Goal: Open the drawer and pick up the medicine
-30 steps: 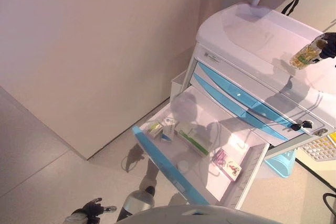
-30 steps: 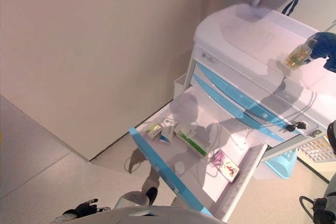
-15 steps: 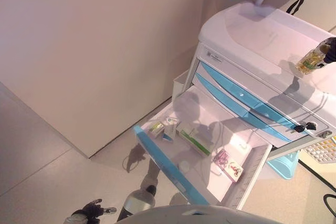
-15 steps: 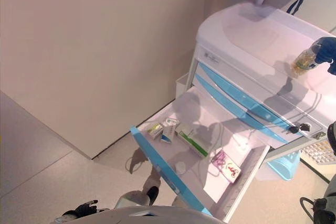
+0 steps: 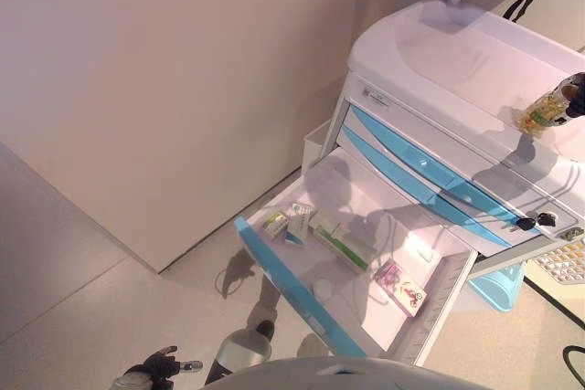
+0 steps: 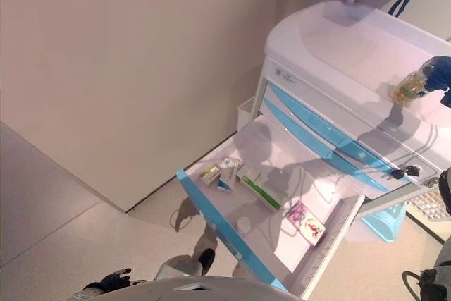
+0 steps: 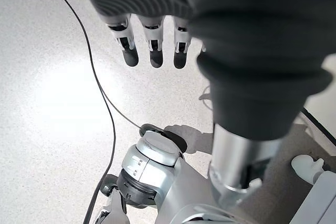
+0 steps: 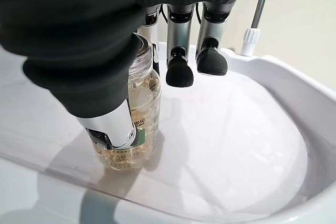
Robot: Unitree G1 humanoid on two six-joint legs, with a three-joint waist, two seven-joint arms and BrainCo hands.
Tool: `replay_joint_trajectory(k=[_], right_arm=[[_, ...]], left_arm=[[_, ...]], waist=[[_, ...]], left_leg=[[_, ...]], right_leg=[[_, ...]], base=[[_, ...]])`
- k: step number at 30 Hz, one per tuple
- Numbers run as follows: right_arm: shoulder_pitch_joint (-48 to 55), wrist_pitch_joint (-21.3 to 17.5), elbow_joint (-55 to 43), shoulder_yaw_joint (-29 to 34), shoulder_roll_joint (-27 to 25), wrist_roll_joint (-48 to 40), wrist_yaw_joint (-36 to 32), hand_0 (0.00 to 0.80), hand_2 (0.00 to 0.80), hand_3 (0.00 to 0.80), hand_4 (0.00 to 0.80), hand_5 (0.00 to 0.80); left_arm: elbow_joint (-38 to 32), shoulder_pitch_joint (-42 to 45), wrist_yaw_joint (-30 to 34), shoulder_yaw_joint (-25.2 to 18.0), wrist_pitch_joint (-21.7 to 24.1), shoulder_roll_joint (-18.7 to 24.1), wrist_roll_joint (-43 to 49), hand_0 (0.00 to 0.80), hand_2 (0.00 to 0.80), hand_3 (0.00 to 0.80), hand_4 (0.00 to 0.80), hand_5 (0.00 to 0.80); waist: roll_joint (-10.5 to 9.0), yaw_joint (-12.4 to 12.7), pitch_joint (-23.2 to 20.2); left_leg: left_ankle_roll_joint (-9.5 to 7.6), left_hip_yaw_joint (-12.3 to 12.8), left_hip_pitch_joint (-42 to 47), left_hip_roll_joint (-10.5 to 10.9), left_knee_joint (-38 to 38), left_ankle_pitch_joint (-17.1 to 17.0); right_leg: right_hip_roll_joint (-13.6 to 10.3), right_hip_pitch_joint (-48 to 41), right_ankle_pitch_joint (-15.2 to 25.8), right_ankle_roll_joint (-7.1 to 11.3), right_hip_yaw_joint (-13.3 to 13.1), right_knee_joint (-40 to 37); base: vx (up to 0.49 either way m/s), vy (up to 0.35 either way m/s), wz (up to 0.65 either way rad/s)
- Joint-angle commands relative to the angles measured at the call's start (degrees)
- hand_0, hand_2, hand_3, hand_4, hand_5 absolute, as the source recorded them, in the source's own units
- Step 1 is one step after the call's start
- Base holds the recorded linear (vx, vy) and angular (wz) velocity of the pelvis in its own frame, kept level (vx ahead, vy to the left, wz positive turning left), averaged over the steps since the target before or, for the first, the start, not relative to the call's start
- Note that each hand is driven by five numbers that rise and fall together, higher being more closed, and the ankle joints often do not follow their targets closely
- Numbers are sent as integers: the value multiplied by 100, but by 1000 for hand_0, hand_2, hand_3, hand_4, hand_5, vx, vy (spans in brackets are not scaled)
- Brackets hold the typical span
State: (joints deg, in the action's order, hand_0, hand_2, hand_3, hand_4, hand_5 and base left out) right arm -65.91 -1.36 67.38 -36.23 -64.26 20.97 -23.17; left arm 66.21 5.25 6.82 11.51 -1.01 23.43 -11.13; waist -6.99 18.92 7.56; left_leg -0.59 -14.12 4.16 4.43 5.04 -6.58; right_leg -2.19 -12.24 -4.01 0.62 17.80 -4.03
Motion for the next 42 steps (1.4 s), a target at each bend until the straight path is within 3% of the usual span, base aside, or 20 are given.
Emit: replay_joint_trajectory(k=[1, 9, 11, 12, 34, 42], right_arm=[[-84, 12, -189, -194, -401, 109, 269, 800, 800, 800, 800, 800], [44, 77, -252, -140, -348, 97, 233, 800, 800, 800, 800, 800], [70, 50, -259, -127, -328, 61, 254, 336, 336, 336, 336, 336], [61, 64, -270, -129, -311, 23, 272, 0, 0, 0, 0, 0], [-426, -20, -471, -303, -466, -544, 550, 0, 0, 0, 0, 0], [-949, -156, -545, -419, -569, -1481, 754, 0, 0, 0, 0, 0]], left_arm=[[-67, 150, 48, 186, 150, 317, 153, 0, 0, 0, 0, 0], [-90, 149, 70, 172, 202, 337, 175, 0, 0, 0, 0, 0], [-99, 138, 60, 173, 199, 340, 162, 0, 0, 0, 0, 0], [-102, 115, 51, 187, 180, 335, 149, 0, 0, 0, 0, 0], [-81, 115, 68, 183, 178, 281, 133, 0, 0, 0, 0, 0], [-7, 32, 94, 218, 127, 253, 85, 0, 0, 0, 0, 0]], waist=[[-86, 164, -150], [-89, 175, -98], [-98, 173, -94], [-100, 168, -90], [-109, 5, -195], [-102, -165, -306]], left_leg=[[162, 246, 49, -114, -349, 908], [162, 245, 22, -123, -363, 910], [163, 246, 19, -130, -361, 912], [163, 250, 16, -134, -367, 914], [173, 360, 105, -173, -307, 931], [167, 471, 146, -187, -286, 967]], right_leg=[[-526, 552, 66, 512, -108, 640], [-525, 580, 85, 523, -127, 633], [-523, 593, 93, 531, -134, 633], [-525, 595, 96, 532, -138, 634], [-535, 609, 99, 545, -232, 643], [-515, 633, 105, 533, -351, 621]], base=[[0, 0, 0], [0, 0, 0], [0, 0, 0], [0, 0, 0], [-10, -2, 0], [-58, -3, -6]])
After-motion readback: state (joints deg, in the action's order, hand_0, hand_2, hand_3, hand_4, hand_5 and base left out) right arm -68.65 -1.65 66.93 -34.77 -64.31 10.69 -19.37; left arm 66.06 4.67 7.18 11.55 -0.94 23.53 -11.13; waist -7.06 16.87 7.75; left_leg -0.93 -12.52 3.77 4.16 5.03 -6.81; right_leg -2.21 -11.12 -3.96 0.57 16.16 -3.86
